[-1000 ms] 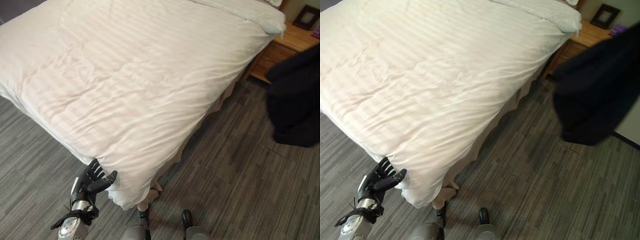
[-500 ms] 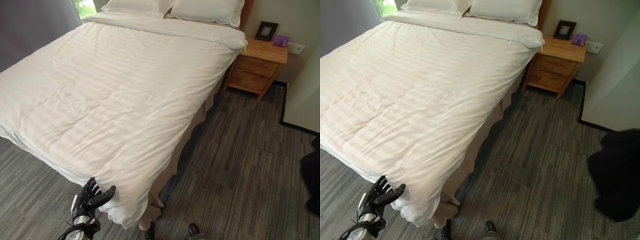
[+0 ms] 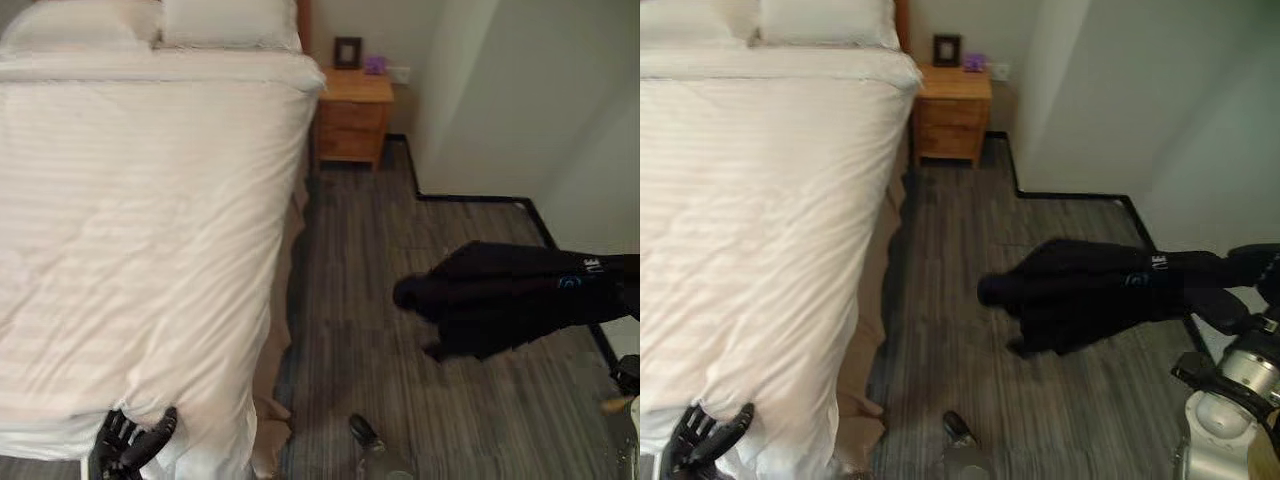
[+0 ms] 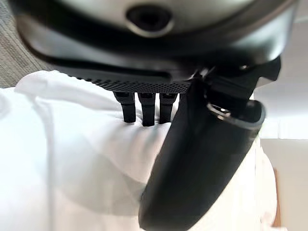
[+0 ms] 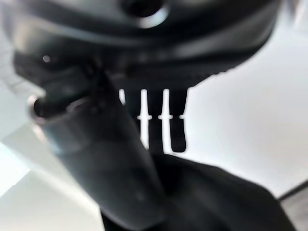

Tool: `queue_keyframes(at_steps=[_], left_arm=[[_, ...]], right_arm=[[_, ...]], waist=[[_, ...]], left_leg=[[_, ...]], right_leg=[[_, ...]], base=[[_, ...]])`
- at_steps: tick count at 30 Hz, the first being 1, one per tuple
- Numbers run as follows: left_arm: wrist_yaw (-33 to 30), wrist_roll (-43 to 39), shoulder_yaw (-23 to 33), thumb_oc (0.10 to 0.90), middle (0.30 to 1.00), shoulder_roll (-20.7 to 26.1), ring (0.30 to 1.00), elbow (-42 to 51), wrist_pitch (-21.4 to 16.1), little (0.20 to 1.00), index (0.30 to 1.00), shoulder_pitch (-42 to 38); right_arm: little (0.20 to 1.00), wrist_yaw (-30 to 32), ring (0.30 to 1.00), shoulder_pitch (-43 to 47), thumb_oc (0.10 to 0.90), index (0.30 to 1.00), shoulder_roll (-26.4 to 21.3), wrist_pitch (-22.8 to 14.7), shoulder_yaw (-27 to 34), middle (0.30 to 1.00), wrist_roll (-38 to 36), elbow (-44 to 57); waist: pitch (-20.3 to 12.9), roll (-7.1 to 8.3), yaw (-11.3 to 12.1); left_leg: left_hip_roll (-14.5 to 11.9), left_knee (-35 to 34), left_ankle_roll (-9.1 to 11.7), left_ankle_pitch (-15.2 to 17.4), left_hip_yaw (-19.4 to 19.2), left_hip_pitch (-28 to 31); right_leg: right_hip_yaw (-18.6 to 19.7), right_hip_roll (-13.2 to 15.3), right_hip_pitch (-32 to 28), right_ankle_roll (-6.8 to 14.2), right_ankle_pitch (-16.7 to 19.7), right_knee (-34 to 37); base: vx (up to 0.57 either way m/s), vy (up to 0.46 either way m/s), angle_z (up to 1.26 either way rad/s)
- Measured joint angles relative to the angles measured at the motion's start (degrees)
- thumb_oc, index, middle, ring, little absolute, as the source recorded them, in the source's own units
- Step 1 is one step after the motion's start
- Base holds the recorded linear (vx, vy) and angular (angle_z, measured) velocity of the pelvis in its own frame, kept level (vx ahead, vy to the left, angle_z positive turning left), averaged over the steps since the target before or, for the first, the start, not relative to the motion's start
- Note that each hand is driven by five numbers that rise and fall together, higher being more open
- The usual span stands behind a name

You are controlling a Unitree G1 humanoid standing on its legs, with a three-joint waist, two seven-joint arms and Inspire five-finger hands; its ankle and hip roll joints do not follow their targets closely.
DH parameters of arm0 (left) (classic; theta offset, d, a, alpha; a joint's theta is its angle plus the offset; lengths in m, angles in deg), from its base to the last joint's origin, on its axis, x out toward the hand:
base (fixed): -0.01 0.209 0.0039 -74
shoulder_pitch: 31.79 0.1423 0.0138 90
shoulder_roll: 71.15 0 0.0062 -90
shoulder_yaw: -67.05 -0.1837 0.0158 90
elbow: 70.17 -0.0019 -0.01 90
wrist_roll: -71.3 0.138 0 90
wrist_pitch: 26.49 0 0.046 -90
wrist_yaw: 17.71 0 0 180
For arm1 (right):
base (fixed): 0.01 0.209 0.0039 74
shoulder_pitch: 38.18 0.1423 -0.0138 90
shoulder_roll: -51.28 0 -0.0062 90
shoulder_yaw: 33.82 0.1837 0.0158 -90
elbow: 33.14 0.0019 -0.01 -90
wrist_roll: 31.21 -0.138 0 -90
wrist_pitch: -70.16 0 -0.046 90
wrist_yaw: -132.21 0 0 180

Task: Pick up bed clothes into laundry basket.

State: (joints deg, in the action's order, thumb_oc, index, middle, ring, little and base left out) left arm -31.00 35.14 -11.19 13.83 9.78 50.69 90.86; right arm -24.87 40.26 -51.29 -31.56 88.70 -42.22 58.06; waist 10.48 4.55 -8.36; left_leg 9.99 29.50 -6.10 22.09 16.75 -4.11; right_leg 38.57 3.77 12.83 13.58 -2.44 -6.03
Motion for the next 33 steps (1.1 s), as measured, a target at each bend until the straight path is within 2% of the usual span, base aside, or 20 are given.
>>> queue_keyframes(at_steps=[2,3,5,6,9,10,11,12,13,14,17,19,20,21,24,25,27,29,31,33], left_arm=[[-0.2,0.1,-0.2,0.800,0.900,-0.3,0.900,0.0,-0.7,0.900,0.900,-1.4],[-0.9,0.1,-0.6,0.800,0.900,-0.7,0.900,-0.1,-0.8,0.900,0.900,-3.3],[-1.6,0.2,0.5,0.800,0.900,-0.3,0.900,-0.5,-1.1,0.900,0.900,-4.6],[-1.9,0.4,1.4,0.800,0.900,0.5,0.900,-0.3,-1.0,0.900,0.900,-5.2],[-3.4,0.4,2.6,0.800,0.900,1.9,0.900,-0.9,-1.0,0.900,0.900,-7.5],[-3.4,0.4,2.6,0.800,0.900,2.5,0.900,-1.1,-1.0,0.900,0.900,-7.7],[-3.6,0.5,2.3,0.800,0.900,3.2,0.900,-2.3,-1.5,0.900,0.900,-7.8],[-3.6,0.4,2.6,0.800,0.900,0.6,0.900,-2.8,-1.3,0.900,0.900,-9.1],[-3.6,0.4,3.8,0.800,0.900,-2.2,0.900,-2.0,-1.1,0.900,0.900,-9.5],[-3.6,0.3,5.1,0.800,0.900,-2.2,0.900,-2.2,-0.3,0.900,0.900,-9.9],[-3.7,0.4,7.2,0.800,0.900,0.0,0.900,-2.2,0.8,0.900,0.900,-9.6],[-3.7,0.7,6.8,0.800,0.900,2.1,0.900,-1.7,0.6,0.900,0.900,-10.4],[-3.6,1.7,5.2,0.800,0.900,4.5,0.900,-0.6,0.6,0.900,0.900,-11.0],[-3.6,2.5,4.8,0.800,0.900,5.3,0.900,-0.4,0.5,0.900,0.900,-12.0],[-1.1,2.8,1.7,0.800,0.900,5.4,0.900,1.8,0.5,0.900,0.900,-15.4],[1.1,2.7,-2.0,0.800,0.900,4.2,0.900,2.3,0.5,0.900,0.900,-17.7],[3.0,2.7,-3.8,0.800,0.900,3.6,0.900,3.5,0.3,0.900,0.900,-19.2],[3.5,2.6,-6.0,0.800,0.900,2.8,0.900,3.2,0.3,0.900,0.900,-19.9],[4.8,2.6,-8.9,0.800,0.900,0.8,0.900,4.0,0.2,0.900,0.900,-20.4],[6.4,2.7,-10.1,0.800,0.900,-0.8,0.900,4.5,0.1,0.900,0.900,-20.9]], right_arm=[[0.300,0.1,0.300,-2.7,0.400,0.300,3.2,-1.0,1.2,0.300,0.3,0.1],[0.300,0.7,0.300,-4.7,0.400,0.300,4.9,-0.7,2.0,0.300,0.3,-0.1],[0.300,1.0,0.300,-4.7,0.400,0.300,5.7,0.5,0.8,0.300,0.5,-0.6],[0.300,0.9,0.300,-5.7,0.400,0.300,5.3,0.7,-0.1,0.300,1.0,-0.4],[0.300,0.5,0.300,-5.7,0.400,0.300,5.1,0.9,-0.8,0.300,1.7,-1.1],[0.300,0.5,0.300,-5.9,0.400,0.300,4.9,0.8,-0.8,0.300,1.6,-1.1],[0.300,0.5,0.300,-2.9,0.400,0.300,4.6,0.7,-1.1,0.300,1.5,-2.2],[0.300,0.5,0.300,2.1,0.400,0.300,3.7,0.8,-0.8,0.300,1.5,-3.9],[0.300,0.1,0.300,10.8,0.400,0.300,1.7,0.9,-2.8,0.300,1.7,-6.3],[0.300,0.4,0.300,12.7,0.400,0.300,1.9,1.7,-5.1,0.300,1.5,-7.1],[0.300,-0.7,0.300,13.8,0.400,0.300,2.4,2.5,-13.6,0.300,1.9,-5.5],[0.300,-2.4,0.300,13.9,0.400,0.300,2.4,2.6,-16.3,0.300,3.0,-3.2],[0.300,-2.8,0.300,13.7,0.400,0.300,2.5,2.4,-16.9,0.300,3.3,-1.8],[0.300,-2.9,0.300,14.6,0.400,0.300,2.6,2.4,-17.1,0.300,3.3,-1.7],[0.300,-2.7,0.300,16.3,0.400,0.300,3.0,2.5,-17.6,0.300,3.1,-1.8],[0.300,-2.8,0.300,15.4,0.400,0.300,3.5,2.8,-17.7,0.300,2.4,-2.5],[0.300,-2.8,0.300,14.9,0.400,0.300,5.3,2.8,-19.5,0.300,1.0,-2.4],[0.300,-2.9,0.300,14.8,0.400,0.300,7.1,2.8,-24.2,0.300,0.3,-2.5],[0.300,-4.8,0.300,14.8,0.400,0.300,7.5,2.6,-27.8,0.300,-0.8,-1.8],[0.300,-5.3,0.300,15.7,0.400,0.300,7.1,2.5,-28.0,0.300,-1.9,-1.6]], waist=[[0.4,1.52,0.2],[0.5,1.77,-0.5],[2.0,2.57,0.6],[2.2,2.00,2.0],[3.1,2.50,4.4],[2.8,3.23,4.3],[1.7,5.47,6.3],[2.6,2.57,9.0],[4.3,-3.36,13.3],[4.3,-2.75,15.0],[2.7,-2.77,18.3],[2.5,-1.60,20.8],[1.8,0.32,21.0],[1.7,1.18,21.3],[1.6,1.01,21.5],[0.5,-1.22,19.3],[0.1,-1.57,17.3],[-0.1,0.88,17.0],[0.4,2.93,16.8],[0.2,1.09,17.7]], left_leg=[[0.6,-0.8,-2.4,-2.3,-3.1,-2.5],[2.1,-1.8,-3.0,-3.9,-2.4,-3.2],[0.6,-3.1,-1.6,-6.5,-5.7,-4.7],[-1.0,-4.4,-0.9,-8.0,-8.0,-4.8],[-5.8,-12.5,2.3,-12.9,-10.1,-2.3],[-5.5,-13.0,2.9,-14.0,-10.2,-2.2],[0.1,-8.2,-0.6,-12.9,-10.7,-5.4],[0.7,-10.1,-4.9,-13.3,-11.4,-5.8],[-2.9,-14.4,-4.3,-17.8,-13.4,-5.2],[-3.7,-16.7,-4.1,-18.2,-17.0,-3.3],[-7.3,-20.6,-2.0,-21.0,-23.0,0.0],[-9.3,-19.7,-1.1,-21.6,-26.3,-1.3],[-9.7,-18.4,-0.8,-21.8,-27.3,-3.7],[-10.4,-18.0,0.2,-22.3,-28.2,-4.8],[-14.7,-18.3,4.4,-23.8,-30.7,-5.2],[-18.8,-18.8,7.3,-25.8,-30.4,-5.2],[-21.4,-18.7,9.0,-26.8,-29.2,-4.7],[-16.4,-14.7,9.5,-27.5,-11.6,-3.6],[-6.9,-18.4,12.1,-21.3,1.8,-2.6],[-2.8,-21.2,10.5,-20.6,5.5,-2.9]], right_leg=[[-4.1,-1.3,4.0,1.3,-0.3,-2.3],[-4.3,0.8,4.9,1.8,-2.3,-1.0],[-9.3,0.8,7.4,1.9,-4.3,-0.8],[-17.7,0.7,9.5,-2.9,-5.4,-3.1],[-28.5,-1.1,12.8,-7.2,-3.3,-20.3],[-30.5,-0.5,10.4,-7.0,-3.2,-20.2],[-29.7,1.7,2.6,-6.0,11.1,2.1],[-35.9,2.1,3.0,-1.7,6.6,4.8],[-45.2,2.0,8.4,-8.0,2.6,-12.1],[-49.1,7.0,10.2,-10.4,-0.2,-23.8],[-52.3,18.0,0.9,-7.0,-3.9,-36.2],[-50.5,19.3,-5.3,-2.7,-4.8,-30.6],[-50.6,19.6,-9.8,-1.1,-1.8,-20.7],[-51.3,18.8,-11.2,0.7,-3.5,-15.6],[-53.0,13.9,-15.8,-1.1,-5.1,-1.8],[-53.5,9.2,-15.9,-3.6,-3.1,0.6],[-52.0,6.7,-15.3,-5.9,-3.5,0.9],[-43.3,6.4,-12.2,-8.7,-3.1,-0.5],[-35.3,8.8,-11.3,-8.8,0.2,2.5],[-33.0,8.5,-10.0,-8.4,1.8,3.6]], base=[[-0.36,0.071,-0.29],[-0.59,-0.081,-0.18],[-0.58,-0.047,-0.68],[-0.32,-0.031,-0.88],[-0.47,-0.031,-0.58],[-0.65,-0.028,-0.47],[-0.42,-0.055,-1.06],[-0.38,-0.077,-2.46],[-0.35,-0.081,-2.76],[-0.49,-0.195,-2.45],[-0.41,-0.253,-1.21],[-0.32,-0.246,-1.19],[-0.16,-0.185,-0.61],[-0.21,-0.314,-0.95],[-0.17,-0.362,-0.70],[-0.13,-0.241,-0.44],[-0.18,-0.230,-0.70],[-0.10,-0.296,-1.67],[0.01,-0.219,-1.82],[-0.06,-0.113,-1.31]])
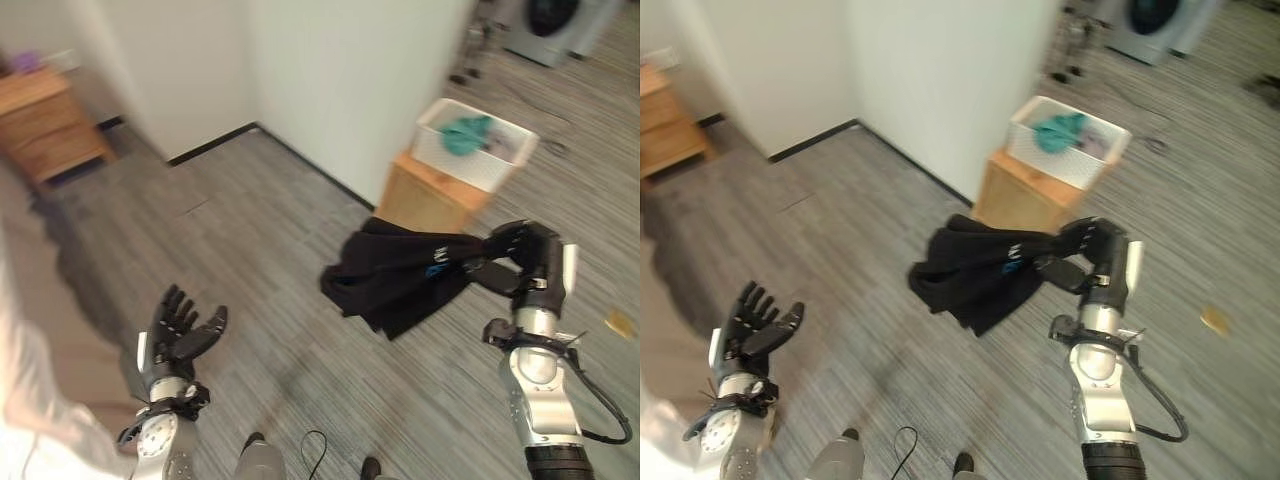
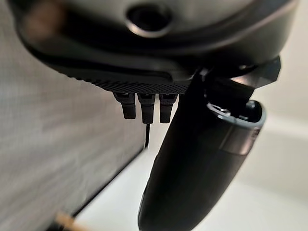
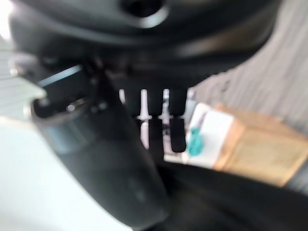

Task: Pick up bed clothes into laundry basket.

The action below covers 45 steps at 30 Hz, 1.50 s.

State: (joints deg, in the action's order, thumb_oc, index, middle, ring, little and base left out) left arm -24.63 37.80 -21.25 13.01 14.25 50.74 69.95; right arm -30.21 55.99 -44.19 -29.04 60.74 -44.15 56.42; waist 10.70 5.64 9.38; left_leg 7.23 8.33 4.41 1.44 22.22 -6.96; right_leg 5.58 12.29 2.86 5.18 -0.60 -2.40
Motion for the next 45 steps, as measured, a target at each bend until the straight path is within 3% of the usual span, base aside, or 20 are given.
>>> queue_keyframes(at_steps=[1,2,3,5,7,14,15,16,17,18,19,21,22,29,33,37,45], left_arm=[[0.6,-0.3,-1.3,0.800,0.900,-1.4,0.900,0.3,-0.2,0.900,0.900,-0.2],[1.0,-0.3,-0.9,0.800,0.900,-0.8,0.900,0.2,-0.2,0.900,0.900,-0.6],[1.0,-1.6,-1.1,0.800,0.900,0.7,0.900,0.5,-0.1,0.900,0.900,-1.0],[1.5,-2.4,-2.7,0.800,0.900,4.4,0.900,0.0,0.2,0.900,0.900,-2.8],[1.9,-2.3,-5.0,0.800,0.900,6.1,0.900,-0.4,0.5,0.900,0.900,-3.8],[2.9,0.0,-5.4,0.800,0.900,5.7,0.900,0.2,0.5,0.900,0.900,-3.5],[3.7,0.0,-5.0,0.800,0.900,4.6,0.900,0.2,0.5,0.900,0.900,-2.4],[3.2,0.4,-4.8,0.800,0.900,4.6,0.900,0.0,0.5,0.900,0.900,-2.5],[2.0,2.2,-4.5,0.800,0.900,4.5,0.900,-1.0,0.6,0.900,0.900,-3.1],[-0.2,3.4,-3.1,0.800,0.900,4.5,0.900,-4.0,0.9,0.900,0.900,-4.1],[-1.3,4.1,-2.4,0.800,0.900,4.5,0.900,-5.5,1.3,0.900,0.900,-4.8],[-2.6,4.4,-0.2,0.800,0.900,4.2,0.900,-7.0,1.7,0.900,0.900,-5.4],[-3.0,4.4,1.0,0.800,0.900,4.1,0.900,-7.2,1.8,0.900,0.900,-5.3],[-5.1,4.4,5.1,0.800,0.900,4.7,0.900,-7.3,1.8,0.900,0.900,-5.3],[-5.1,4.3,3.9,0.800,0.900,4.8,0.900,-7.4,1.8,0.900,0.900,-5.9],[-5.0,4.3,2.8,0.800,0.900,4.9,0.900,-7.5,1.8,0.900,0.900,-5.9],[-4.9,4.3,2.6,0.800,0.900,5.3,0.900,-7.4,1.8,0.900,0.900,-6.0]], right_arm=[[0.300,-0.9,0.300,-0.3,0.400,0.300,-0.1,-0.1,-1.0,0.300,-1.2,0.7],[0.300,-1.4,0.300,-0.4,0.400,0.300,1.1,-0.2,-2.7,0.300,-1.6,1.1],[0.300,-3.7,0.300,-2.7,0.400,0.300,2.2,-0.3,-4.6,0.300,-2.6,3.7],[0.300,-6.1,0.300,-5.7,0.400,0.300,3.7,-0.7,-5.5,0.300,-4.3,5.4],[0.300,-7.4,0.300,-9.9,0.400,0.300,4.3,-0.8,-5.0,0.300,-5.4,5.3],[0.300,-10.8,0.300,-18.2,0.400,0.300,4.5,0.2,-1.7,0.300,-6.5,5.1],[0.300,-12.4,0.300,-18.7,0.400,0.300,5.2,0.2,-0.3,0.300,-7.7,5.0],[0.300,-12.1,0.300,-18.4,0.400,0.300,5.0,-0.1,-0.3,0.300,-7.9,4.6],[0.300,-11.9,0.300,-16.8,0.400,0.300,4.5,-0.6,-0.4,0.300,-9.0,2.1],[0.300,-10.4,0.300,-12.0,0.400,0.300,4.1,-0.5,0.1,0.300,-10.3,-4.7],[0.300,-8.9,0.300,-10.5,0.400,0.300,4.2,-0.5,1.5,0.300,-11.0,-7.6],[0.300,-7.0,0.300,-10.1,0.400,0.300,4.1,-0.4,5.5,0.300,-12.1,-9.9],[0.300,-6.1,0.300,-10.2,0.400,0.300,3.6,-0.3,7.6,0.300,-12.7,-10.7],[0.300,-4.7,0.300,-4.8,0.400,0.300,-2.1,-0.4,9.3,0.300,-13.4,-10.3],[0.300,-4.1,0.300,2.5,0.400,0.300,-11.4,-0.4,7.9,0.300,-14.1,-11.5],[0.300,-3.8,0.300,8.2,0.400,0.300,-15.6,-0.8,6.4,0.300,-16.3,-12.0],[0.300,-4.3,0.300,9.5,0.400,0.300,-15.9,-0.8,3.2,0.300,-16.6,-12.1]], waist=[[-1.2,-3.59,-1.4],[-0.8,-3.05,-0.3],[-0.6,-1.30,-2.7],[0.1,0.74,-4.2],[0.1,1.16,-6.0],[0.2,-0.20,-10.6],[-0.4,-2.62,-10.7],[-0.4,-2.63,-10.5],[-0.3,-2.49,-10.0],[-0.5,-2.07,-9.7],[-1.1,-2.05,-9.9],[-1.5,-2.64,-10.4],[-1.5,-2.81,-10.0],[-1.5,-2.82,-7.8],[-1.5,-2.99,-7.0],[-1.6,-2.88,-6.7],[-1.6,-2.78,-6.9]], left_leg=[[3.1,-0.4,-2.8,-0.1,2.4,-1.3],[2.5,0.2,-3.5,-0.6,0.2,-1.5],[1.7,-0.9,-2.6,-1.3,-1.8,-1.3],[0.8,-2.5,-2.0,-1.6,-4.0,-0.9],[0.7,-3.8,-1.8,-2.4,-4.8,0.9],[-1.0,-9.7,-1.7,-2.6,-7.0,6.6],[-3.9,-12.9,-1.5,-2.5,-7.6,10.6],[-4.3,-13.0,-1.5,-2.5,-8.3,10.6],[-4.4,-13.3,-1.2,-2.7,-9.6,11.3],[-4.3,-13.2,-0.4,-2.6,-11.3,11.9],[-4.3,-13.3,0.3,-2.2,-11.5,12.0],[-6.2,-13.4,2.2,-3.2,-17.3,11.4],[-6.9,-13.3,2.1,-3.8,-20.2,11.8],[-6.9,-13.3,2.2,-3.9,-20.4,12.2],[-7.1,-13.3,2.2,-3.9,-20.0,12.8],[-7.3,-13.3,2.2,-3.9,-19.8,12.8],[-7.4,-13.3,2.3,-3.9,-19.9,12.7]], right_leg=[[2.2,-3.2,0.7,1.9,1.3,1.0],[4.5,-4.0,2.0,2.4,1.3,1.0],[4.7,-4.5,3.9,3.2,0.8,0.4],[7.0,-5.1,4.8,3.1,0.8,0.1],[7.4,-5.4,2.9,3.0,1.2,1.2],[8.9,-5.4,-2.0,2.8,3.6,7.3],[8.6,-7.9,-4.2,1.9,3.1,7.6],[7.5,-7.2,-4.2,1.8,3.1,7.5],[1.2,-6.0,-4.0,1.2,3.6,7.0],[-6.2,-4.0,-4.5,2.0,4.5,6.7],[-8.7,-3.5,-4.9,2.0,4.6,6.8],[-11.0,-3.4,-5.7,1.8,4.7,7.2],[-11.7,-3.4,-5.9,2.0,4.5,7.2],[-11.8,-3.4,-6.4,2.0,4.5,7.5],[-12.4,-3.5,-7.2,2.0,4.5,7.6],[-12.6,-3.7,-7.4,2.0,4.5,7.5],[-12.5,-3.9,-7.2,2.0,4.5,7.5]], base=[[-0.11,-0.101,-1.72],[-0.12,-0.071,-1.66],[-0.01,0.005,-1.27],[0.06,0.062,-0.67],[0.03,0.075,-0.28],[0.00,0.043,-0.21],[0.00,0.020,-0.08],[0.00,0.008,-0.18],[-0.04,-0.001,-0.31],[0.04,-0.008,-0.25],[0.00,-0.005,-0.04],[-0.01,-0.007,0.43],[-0.03,-0.014,0.29],[0.02,-0.003,0.01],[-0.01,0.000,0.05],[-0.01,0.002,0.03],[0.02,0.008,-0.01]])
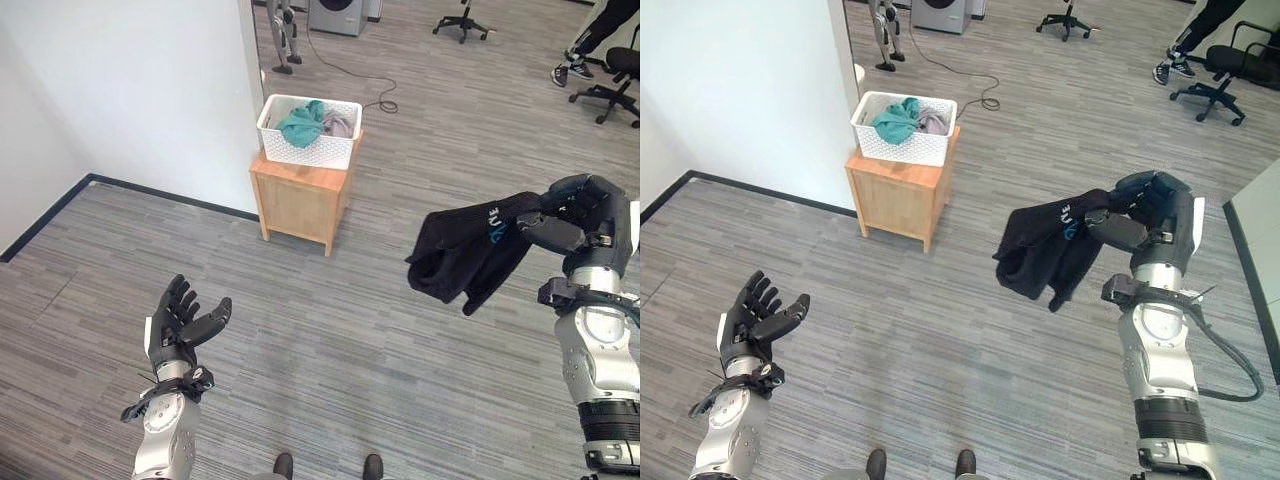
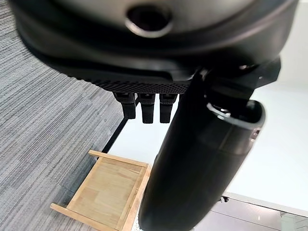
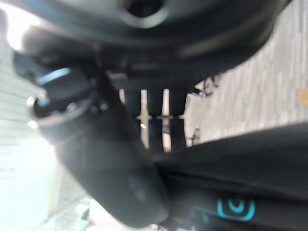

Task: Pick up bed clothes into laundry basket.

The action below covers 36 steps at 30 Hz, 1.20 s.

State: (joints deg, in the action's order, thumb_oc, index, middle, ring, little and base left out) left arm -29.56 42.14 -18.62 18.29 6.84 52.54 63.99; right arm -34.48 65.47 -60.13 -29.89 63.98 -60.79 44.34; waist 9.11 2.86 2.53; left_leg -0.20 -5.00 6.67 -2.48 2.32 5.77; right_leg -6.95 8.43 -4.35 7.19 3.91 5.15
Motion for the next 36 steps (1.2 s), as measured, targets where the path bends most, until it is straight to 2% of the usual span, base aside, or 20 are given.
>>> queue_keyframes(at_steps=[9,10,11,13,14,16,17,20,22,23,26,27,28,29,30,32,33,34,35,36], left_arm=[[1.0,0.0,0.5,0.800,0.900,3.3,0.900,-0.1,0.0,0.900,0.900,0.0],[1.0,0.0,0.4,0.800,0.900,3.4,0.900,-0.3,0.0,0.900,0.900,-0.2],[1.0,0.0,0.4,0.800,0.900,3.4,0.900,-0.9,0.0,0.900,0.900,-0.7],[1.1,0.0,0.4,0.800,0.900,3.5,0.900,-1.9,0.0,0.900,0.900,-1.3],[1.1,0.0,0.6,0.800,0.900,3.6,0.900,-2.3,0.0,0.900,0.900,-1.3],[1.1,0.0,0.9,0.800,0.900,4.3,0.900,-2.7,0.1,0.900,0.900,-1.5],[1.1,0.0,1.0,0.800,0.900,4.7,0.900,-2.6,0.0,0.900,0.900,-1.7],[0.8,-0.1,2.3,0.800,0.900,6.0,0.900,-2.6,0.0,0.900,0.900,-4.5],[0.9,-0.1,2.4,0.800,0.900,6.0,0.900,-2.7,0.0,0.900,0.900,-6.8],[0.8,-0.2,2.6,0.800,0.900,5.3,0.900,-2.6,-0.3,0.900,0.900,-7.4],[0.8,-0.2,2.3,0.800,0.900,4.4,0.900,-2.6,-0.6,0.900,0.900,-7.8],[0.9,-0.2,2.3,0.800,0.900,4.4,0.900,-2.6,-0.6,0.900,0.900,-7.7],[0.9,-0.2,2.5,0.800,0.900,3.8,0.900,-2.5,-0.6,0.900,0.900,-7.9],[0.9,-0.2,2.6,0.800,0.900,2.8,0.900,-2.5,-0.7,0.900,0.900,-7.8],[1.6,-0.3,2.7,0.800,0.900,2.2,0.900,-2.6,-0.6,0.900,0.900,-8.4],[1.7,-1.7,4.0,0.800,0.900,-0.6,0.900,-1.7,-0.8,0.900,0.900,-7.9],[1.0,-3.6,5.1,0.800,0.900,-1.7,0.900,-1.7,-1.5,0.900,0.900,-6.7],[0.7,-4.2,3.9,0.800,0.900,-1.2,0.900,-2.1,-1.4,0.900,0.900,-6.8],[1.4,-4.1,1.7,0.800,0.900,-1.6,0.900,-1.2,-1.4,0.900,0.900,-8.2],[1.4,-4.0,1.5,0.800,0.900,-0.7,0.900,0.2,-1.5,0.900,0.900,-6.5]], right_arm=[[0.300,0.5,0.300,0.0,0.400,0.300,3.2,0.0,-1.2,0.300,0.0,0.0],[0.300,0.5,0.300,0.1,0.400,0.300,3.2,0.0,-1.2,0.300,0.0,0.0],[0.300,0.5,0.300,0.5,0.400,0.300,3.4,0.0,-1.2,0.300,0.0,0.5],[0.300,0.5,0.300,0.2,0.400,0.300,4.2,0.1,-1.2,0.300,0.3,2.1],[0.300,0.6,0.300,0.0,0.400,0.300,4.5,0.0,-1.5,0.300,0.3,2.5],[0.300,0.0,0.300,-1.4,0.400,0.300,4.8,0.1,-2.4,0.300,1.1,3.0],[0.300,0.1,0.300,-2.0,0.400,0.300,4.7,0.1,-2.3,0.300,1.4,3.2],[0.300,-0.4,0.300,-4.5,0.400,0.300,4.7,0.1,-2.2,0.300,1.8,6.3],[0.300,-0.6,0.300,-6.1,0.400,0.300,4.8,0.2,-2.3,0.300,1.9,6.7],[0.300,-0.6,0.300,-6.6,0.400,0.300,5.0,0.3,-2.1,0.300,2.2,6.8],[0.300,-0.5,0.300,-6.6,0.400,0.300,5.1,0.3,-2.0,0.300,3.0,6.8],[0.300,-0.5,0.300,-6.7,0.400,0.300,5.1,0.3,-2.0,0.300,3.2,6.8],[0.300,-0.5,0.300,-6.5,0.400,0.300,4.9,0.5,-2.0,0.300,3.2,6.6],[0.300,-0.7,0.300,-5.2,0.400,0.300,4.6,0.6,-2.3,0.300,3.2,5.6],[0.300,-0.8,0.300,-3.9,0.400,0.300,4.5,1.1,-2.2,0.300,3.0,4.4],[0.300,-1.0,0.300,-3.5,0.400,0.300,3.0,1.2,-2.2,0.300,2.0,4.3],[0.300,-1.2,0.300,-2.2,0.400,0.300,3.5,1.2,-2.3,0.300,1.4,4.3],[0.300,-0.7,0.300,-3.3,0.400,0.300,3.3,-0.3,-1.5,0.300,1.0,4.6],[0.300,-0.2,0.300,-4.5,0.400,0.300,3.4,-0.7,3.3,0.300,0.6,4.3],[0.300,0.9,0.300,-2.3,0.400,0.300,3.5,-0.6,2.9,0.300,-0.2,3.5]], waist=[[0.1,0.04,0.3],[0.3,-0.21,0.3],[1.4,-1.33,0.5],[3.6,-2.62,-0.1],[4.1,-2.73,-0.5],[5.0,-2.34,-1.9],[5.2,-1.98,-2.5],[6.8,-1.74,-4.7],[6.9,-1.24,-5.7],[6.8,-1.02,-6.5],[6.7,-0.67,-6.7],[6.5,-0.42,-7.2],[6.2,-1.04,-7.7],[6.4,-2.57,-7.4],[6.6,-1.97,-6.6],[6.4,-2.38,-4.2],[7.1,-0.37,-1.9],[7.4,0.58,-1.8],[8.0,2.13,-0.2],[8.0,3.21,1.1]], left_leg=[[0.1,0.0,-0.3,0.2,-2.5,-1.2],[0.1,0.3,-0.6,0.3,-2.7,-1.6],[-0.6,1.7,-1.7,0.6,-3.8,-2.7],[0.3,3.1,-5.0,2.3,-5.9,-2.1],[0.1,3.3,-6.2,3.0,-6.4,-1.5],[1.4,3.4,-5.2,3.0,-6.4,-0.4],[2.1,3.4,-6.8,4.2,-6.2,-0.2],[2.2,3.9,-4.5,3.7,-4.9,-1.6],[2.2,3.6,-4.0,3.7,-3.2,-1.2],[2.0,4.0,-3.5,5.4,-2.4,-1.0],[0.5,4.1,-1.8,8.0,-1.8,1.6],[-0.7,4.1,1.0,9.1,-0.7,3.6],[-2.7,6.0,3.0,11.0,0.8,4.3],[-4.9,8.6,4.3,10.7,0.8,3.8],[-6.3,22.0,4.5,11.1,-0.2,-1.8],[-7.9,38.5,3.4,5.7,-2.2,-9.2],[-9.4,50.0,2.9,1.4,-0.7,-13.9],[-8.2,53.4,2.4,1.1,0.8,-17.7],[-8.7,61.4,-1.6,2.6,-3.1,-24.4],[-8.6,58.6,-1.8,2.4,-5.6,-26.5]], right_leg=[[2.6,-0.1,3.1,-0.2,0.2,-1.2],[2.8,-0.1,4.6,0.0,0.0,-3.3],[2.4,-0.4,8.8,0.9,-0.8,-10.3],[2.3,0.1,14.3,1.5,-1.1,-21.6],[2.4,0.7,16.0,1.5,-1.3,-25.1],[2.0,3.8,19.8,2.6,-2.6,-33.8],[2.0,5.1,22.0,2.9,-2.7,-35.0],[3.9,8.1,24.3,4.6,-3.0,-22.9],[3.7,9.0,23.5,6.2,0.2,-12.7],[1.7,9.9,23.3,6.7,2.0,-8.7],[-6.5,9.6,22.2,4.8,5.6,-3.9],[-8.3,8.8,19.9,3.9,6.1,-4.5],[-7.6,7.2,19.2,0.2,10.7,-6.9],[-8.7,5.2,19.2,-1.6,7.6,-9.8],[-9.3,4.7,19.0,-4.4,6.2,-12.8],[-10.1,1.3,17.5,-8.6,1.4,-14.5],[-9.8,0.7,13.6,-8.6,-0.2,-14.3],[-10.7,0.9,10.7,-10.4,-3.8,-12.7],[-11.1,1.0,8.3,-9.6,-3.7,-11.0],[-11.3,1.0,6.2,-9.6,-4.4,-9.9]], base=[[-0.02,0.086,-0.14],[0.02,0.284,-0.28],[0.04,0.161,-0.32],[0.13,0.139,-0.43],[0.26,0.039,-0.39],[0.33,-0.080,-0.14],[0.56,-0.249,-0.02],[0.39,-0.171,0.17],[0.62,-0.296,0.42],[0.72,-0.355,0.36],[0.45,-0.268,0.24],[0.60,-0.437,0.52],[0.46,-0.375,0.52],[0.60,-0.623,0.33],[0.27,-0.379,0.01],[0.35,-0.400,-0.36],[0.43,-0.435,-0.26],[0.78,-0.562,0.11],[0.33,-0.125,0.32],[0.65,-0.155,0.15]])
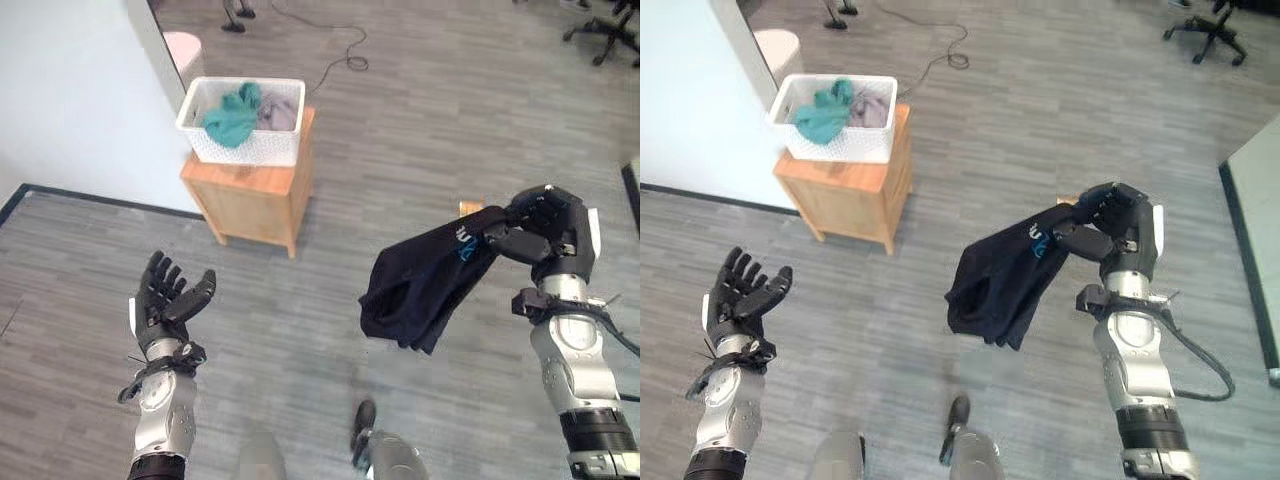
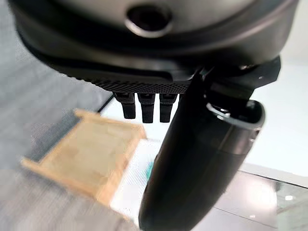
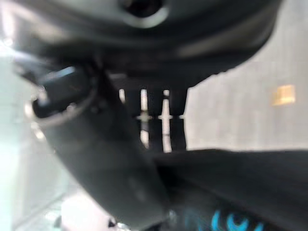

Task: Pick up bed clothes into laundry basket.

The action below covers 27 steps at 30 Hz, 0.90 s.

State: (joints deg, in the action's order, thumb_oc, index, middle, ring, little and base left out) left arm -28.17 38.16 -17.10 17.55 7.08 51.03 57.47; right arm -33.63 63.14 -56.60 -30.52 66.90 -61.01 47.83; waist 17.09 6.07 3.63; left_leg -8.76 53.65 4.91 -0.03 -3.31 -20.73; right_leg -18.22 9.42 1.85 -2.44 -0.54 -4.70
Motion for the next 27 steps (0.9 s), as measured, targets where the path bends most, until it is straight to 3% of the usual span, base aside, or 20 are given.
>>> queue_keyframes(at_steps=[2,3,5,6,7,9,10,11,12,14,15,17,19,20,22,23,24,25,26,27], left_arm=[[-0.1,-0.1,-0.4,0.800,0.900,0.6,0.900,0.0,-0.1,0.900,0.900,0.4],[-0.3,-0.3,-0.3,0.800,0.900,0.7,0.900,-0.3,-0.1,0.900,0.900,0.3],[-0.3,-0.3,-0.6,0.800,0.900,1.0,0.900,-0.5,-0.1,0.900,0.900,0.5],[-0.3,-0.3,-0.8,0.800,0.900,1.3,0.900,-0.7,-0.1,0.900,0.900,0.8],[-0.3,-0.3,-0.9,0.800,0.900,1.2,0.900,-0.8,0.0,0.900,0.900,0.8],[-0.4,-0.3,-1.7,0.800,0.900,0.6,0.900,-0.7,0.0,0.900,0.900,1.8],[-0.2,-0.2,-2.1,0.800,0.900,2.4,0.900,-0.9,0.1,0.900,0.900,2.1],[-0.4,-0.2,-1.8,0.800,0.900,2.8,0.900,-0.8,0.3,0.900,0.900,1.9],[-0.4,-0.3,-1.1,0.800,0.900,2.7,0.900,-0.8,0.3,0.900,0.900,0.5],[-0.4,-0.2,-1.0,0.800,0.900,2.7,0.900,-0.8,0.3,0.900,0.900,-1.8],[-0.5,-0.1,-0.9,0.800,0.900,2.8,0.900,-0.8,0.2,0.900,0.900,-2.4],[-0.6,0.0,-1.9,0.800,0.900,3.9,0.900,-0.5,0.2,0.900,0.900,-2.9],[-0.4,0.3,-3.1,0.800,0.900,5.7,0.900,-0.2,-0.1,0.900,0.900,-4.0],[-0.4,0.9,-3.0,0.800,0.900,6.2,0.900,0.1,-0.2,0.900,0.900,-4.0],[-0.5,1.2,-2.5,0.800,0.900,6.1,0.900,0.0,-0.2,0.900,0.900,-4.1],[-0.2,1.3,-2.4,0.800,0.900,6.0,0.900,-0.1,-0.2,0.900,0.900,-4.1],[-0.2,1.3,-2.4,0.800,0.900,5.9,0.900,-0.2,-0.2,0.900,0.900,-4.3],[-0.2,1.2,-2.7,0.800,0.900,5.9,0.900,-0.9,-0.2,0.900,0.900,-4.7],[-0.2,1.3,-2.8,0.800,0.900,6.1,0.900,-1.4,-0.2,0.900,0.900,-4.7],[-0.3,1.3,-2.6,0.800,0.900,6.1,0.900,-1.5,-0.2,0.900,0.900,-3.6]], right_arm=[[0.300,0.5,0.300,1.4,0.400,0.300,-1.0,-0.5,0.3,0.300,-0.6,0.2],[0.300,0.8,0.300,2.4,0.400,0.300,-1.1,-0.7,0.2,0.300,-0.8,0.6],[0.300,1.1,0.300,2.9,0.400,0.300,-1.4,-0.7,-0.6,0.300,-0.8,0.6],[0.300,1.1,0.300,3.3,0.400,0.300,-1.4,-0.7,-2.0,0.300,-0.8,0.4],[0.300,1.0,0.300,3.6,0.400,0.300,-1.9,-0.7,-2.9,0.300,-0.8,0.1],[0.300,0.4,0.300,3.5,0.400,0.300,-3.5,-0.5,-4.7,0.300,-0.9,-1.0],[0.300,0.4,0.300,2.9,0.400,0.300,-2.3,-0.3,-4.9,0.300,-1.1,-1.4],[0.300,0.1,0.300,2.8,0.400,0.300,-2.2,0.0,-5.5,0.300,-1.5,-1.4],[0.300,-0.4,0.300,2.8,0.400,0.300,-2.5,0.1,-5.5,0.300,-1.6,-1.4],[0.300,-0.4,0.300,3.1,0.400,0.300,-2.7,0.2,-5.2,0.300,-1.7,-1.4],[0.300,-1.0,0.300,3.1,0.400,0.300,-2.7,0.4,-5.7,0.300,-1.6,-1.4],[0.300,-2.3,0.300,3.1,0.400,0.300,-3.3,1.0,-6.0,0.300,-1.1,-1.5],[0.300,-3.0,0.300,3.5,0.400,0.300,-6.4,1.4,-6.4,0.300,-0.6,-1.9],[0.300,-3.1,0.300,3.6,0.400,0.300,-8.1,1.8,-6.6,0.300,-0.3,-2.2],[0.300,-3.3,0.300,3.5,0.400,0.300,-9.4,1.9,-6.6,0.300,-0.2,-2.3],[0.300,-3.4,0.300,3.3,0.400,0.300,-11.4,2.1,-6.8,0.300,0.3,-2.8],[0.300,-3.7,0.300,3.1,0.400,0.300,-13.9,2.2,-6.7,0.300,0.5,-3.1],[0.300,-3.8,0.300,2.4,0.400,0.300,-15.1,2.2,-6.6,0.300,0.5,-3.0],[0.300,-3.8,0.300,2.1,0.400,0.300,-15.6,2.6,-6.5,0.300,0.6,-3.1],[0.300,-4.0,0.300,2.2,0.400,0.300,-15.6,2.7,-6.4,0.300,0.8,-2.8]], waist=[[-0.2,-0.74,0.4],[-0.4,-1.19,0.4],[-1.1,-2.26,1.4],[-1.5,-2.77,2.5],[-1.7,-2.73,2.9],[-3.1,-5.44,3.3],[-4.7,-3.98,3.0],[-5.8,-1.92,2.3],[-6.3,0.03,1.6],[-6.3,0.81,1.8],[-6.2,0.75,1.9],[-5.6,0.47,0.7],[-3.5,-1.18,-0.3],[-3.3,-1.44,-0.7],[-2.7,-1.90,-2.1],[-2.7,-2.04,-3.2],[-2.5,-1.83,-4.7],[-2.5,-1.82,-6.4],[-2.7,-0.94,-7.0],[-3.4,0.60,-5.0]], left_leg=[[-1.0,-11.1,0.8,-0.3,-3.2,-2.8],[-1.2,-24.3,1.0,-1.4,-7.0,-2.2],[-0.2,-33.2,0.9,-1.9,-7.6,-2.4],[1.9,-41.7,0.3,-3.3,-6.5,-1.6],[3.5,-45.5,0.0,-3.8,-6.4,-0.3],[4.6,-49.7,-3.4,-6.7,-11.5,2.8],[6.3,-49.6,-10.4,-12.7,-12.1,4.6],[8.1,-49.6,-10.0,-11.6,-12.3,4.7],[10.1,-48.5,-11.0,-10.6,-12.3,4.9],[11.2,-49.3,-11.8,-8.4,-12.3,7.3],[11.6,-50.6,-12.2,-8.0,-11.6,10.0],[12.0,-52.9,-13.1,-6.1,-8.5,14.5],[11.0,-54.3,-12.8,-6.0,-5.8,17.3],[10.6,-55.5,-12.2,-5.6,-5.1,18.5],[10.3,-55.8,-11.3,-5.6,-3.1,19.7],[10.4,-56.2,-9.8,-4.6,0.4,20.5],[10.7,-56.3,-9.3,-4.7,3.4,20.7],[10.6,-56.2,-9.0,-4.8,5.8,20.4],[10.6,-57.1,-8.3,-5.1,6.3,21.6],[10.4,-58.5,-5.8,-4.9,5.9,23.8]], right_leg=[[-1.4,-2.4,-4.9,0.8,-0.7,4.0],[-2.3,-4.4,-9.1,1.1,-1.4,6.7],[-1.4,-6.4,-12.1,2.1,-2.9,8.1],[-0.2,-7.4,-15.3,3.1,-4.0,9.7],[0.4,-7.3,-16.6,3.8,-5.0,9.8],[2.0,-8.9,-21.3,6.7,-7.7,9.5],[2.3,-7.2,-23.2,8.9,-11.8,7.0],[2.5,-5.4,-22.8,8.8,-12.1,5.9],[2.7,-3.3,-22.4,8.9,-12.2,3.3],[2.8,-1.5,-20.4,9.4,-10.6,-4.3],[3.0,0.4,-15.7,11.8,-10.4,-17.1],[5.6,2.4,-7.8,12.4,-9.3,-35.5],[8.9,0.9,-0.3,12.4,-11.0,-41.9],[10.5,0.7,4.4,11.5,-12.8,-40.3],[11.1,0.9,6.8,11.0,-13.5,-33.5],[13.7,1.9,8.2,11.4,-12.8,-20.5],[18.1,1.9,7.5,12.2,-9.4,-8.5],[22.4,1.3,6.0,14.0,-6.8,-2.8],[22.5,1.7,4.7,13.4,-2.2,1.0],[21.8,2.0,4.4,11.4,6.9,1.4]], base=[[0.60,-0.015,0.06],[0.40,0.020,0.04],[0.42,0.023,-0.17],[0.54,0.003,-0.43],[0.44,-0.031,-0.64],[0.48,-0.009,-0.45],[0.46,0.017,-0.07],[0.42,0.040,0.13],[0.28,0.127,0.26],[0.25,0.152,0.12],[0.09,0.111,0.08],[0.15,0.048,0.33],[0.23,-0.107,0.58],[0.29,-0.228,0.64],[0.35,-0.265,0.67],[0.36,-0.170,1.13],[0.24,-0.084,1.50],[0.08,-0.049,1.52],[0.06,-0.121,0.98],[0.10,-0.163,0.51]])
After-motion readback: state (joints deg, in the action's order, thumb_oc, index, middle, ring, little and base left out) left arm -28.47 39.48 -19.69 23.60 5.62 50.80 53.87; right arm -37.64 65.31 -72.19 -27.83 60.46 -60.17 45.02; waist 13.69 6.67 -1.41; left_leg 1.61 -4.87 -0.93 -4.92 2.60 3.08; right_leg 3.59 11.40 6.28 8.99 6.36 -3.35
